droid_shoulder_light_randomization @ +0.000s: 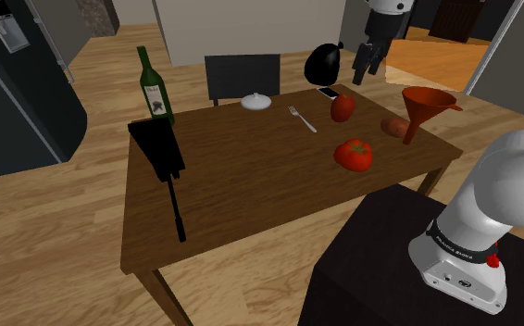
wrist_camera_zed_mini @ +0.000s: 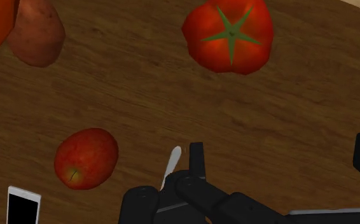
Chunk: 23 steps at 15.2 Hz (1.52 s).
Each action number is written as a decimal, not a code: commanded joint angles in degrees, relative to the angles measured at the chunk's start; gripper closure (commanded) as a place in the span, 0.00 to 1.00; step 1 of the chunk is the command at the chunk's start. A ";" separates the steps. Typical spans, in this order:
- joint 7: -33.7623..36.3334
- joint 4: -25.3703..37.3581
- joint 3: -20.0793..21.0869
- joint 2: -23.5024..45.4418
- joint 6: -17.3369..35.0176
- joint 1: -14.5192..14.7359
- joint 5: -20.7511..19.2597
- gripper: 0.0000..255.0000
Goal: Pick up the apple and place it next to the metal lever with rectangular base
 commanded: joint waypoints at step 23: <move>-40.69 20.65 -25.87 42.26 24.92 -1.80 19.18 0.00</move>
